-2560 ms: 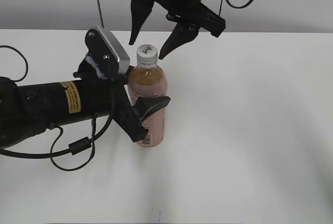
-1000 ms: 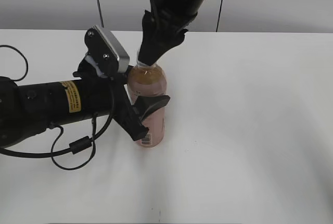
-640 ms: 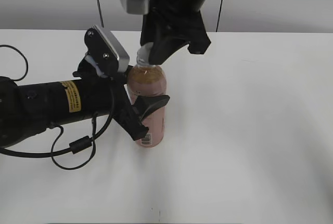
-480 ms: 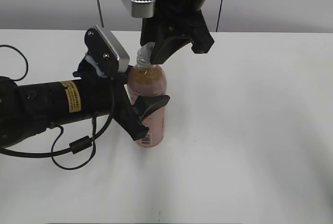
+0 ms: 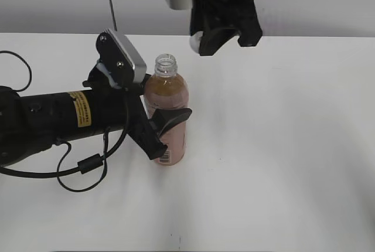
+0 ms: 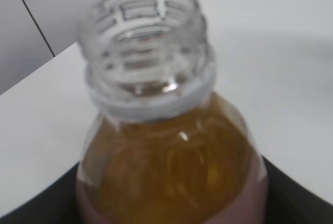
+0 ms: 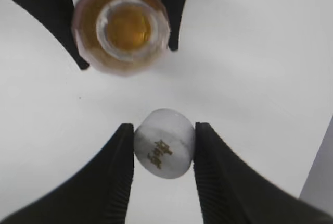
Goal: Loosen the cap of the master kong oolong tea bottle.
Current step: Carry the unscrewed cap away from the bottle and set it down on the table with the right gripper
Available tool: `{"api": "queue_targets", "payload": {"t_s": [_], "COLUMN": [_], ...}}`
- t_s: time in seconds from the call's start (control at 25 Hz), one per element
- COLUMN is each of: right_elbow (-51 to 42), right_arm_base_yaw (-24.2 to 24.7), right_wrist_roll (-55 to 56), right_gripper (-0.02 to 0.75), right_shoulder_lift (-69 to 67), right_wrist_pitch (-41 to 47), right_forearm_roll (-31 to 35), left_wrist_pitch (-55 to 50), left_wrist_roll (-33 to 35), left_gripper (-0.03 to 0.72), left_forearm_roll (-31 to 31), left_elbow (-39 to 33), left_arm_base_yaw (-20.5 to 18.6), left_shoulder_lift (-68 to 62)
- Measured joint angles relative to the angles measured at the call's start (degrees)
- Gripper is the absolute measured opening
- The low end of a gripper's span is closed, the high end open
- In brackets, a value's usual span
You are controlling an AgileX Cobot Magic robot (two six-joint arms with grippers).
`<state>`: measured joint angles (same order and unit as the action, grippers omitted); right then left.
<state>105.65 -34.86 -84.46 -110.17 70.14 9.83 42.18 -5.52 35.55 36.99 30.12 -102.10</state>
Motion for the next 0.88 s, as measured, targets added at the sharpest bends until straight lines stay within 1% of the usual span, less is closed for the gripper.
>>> {"api": "queue_targets", "payload": {"t_s": [0.12, 0.32, 0.52, 0.64, 0.88], "right_elbow": [-1.3, -2.3, -2.4, -3.8, -7.4], "right_arm_base_yaw": [2.8, 10.0, 16.0, 17.0, 16.8], "right_wrist_roll": [6.4, 20.0, 41.8, 48.8, 55.4], "right_gripper": [0.27, 0.27, 0.269, 0.269, 0.269], "right_shoulder_lift": [-0.1, -4.0, -11.7, -15.2, -19.2], "right_wrist_pitch": [0.0, 0.0, -0.1, -0.2, -0.7], "right_forearm_roll": [-2.7, -2.1, 0.1, 0.8, 2.5], "left_wrist_pitch": [0.0, 0.0, 4.0, 7.4, 11.2], "left_wrist_roll": [0.0, -0.1, -0.1, 0.0, 0.1], "left_gripper": [0.455, 0.455, 0.455, 0.455, 0.455], "left_forearm_roll": [-0.1, -3.0, -7.3, -8.6, -9.3], "left_elbow": [0.0, -0.2, -1.5, -1.7, -1.7], "left_arm_base_yaw": [0.0, 0.0, 0.1, 0.1, 0.1], "left_shoulder_lift": [0.0, 0.0, -1.1, -2.8, -4.6]}}
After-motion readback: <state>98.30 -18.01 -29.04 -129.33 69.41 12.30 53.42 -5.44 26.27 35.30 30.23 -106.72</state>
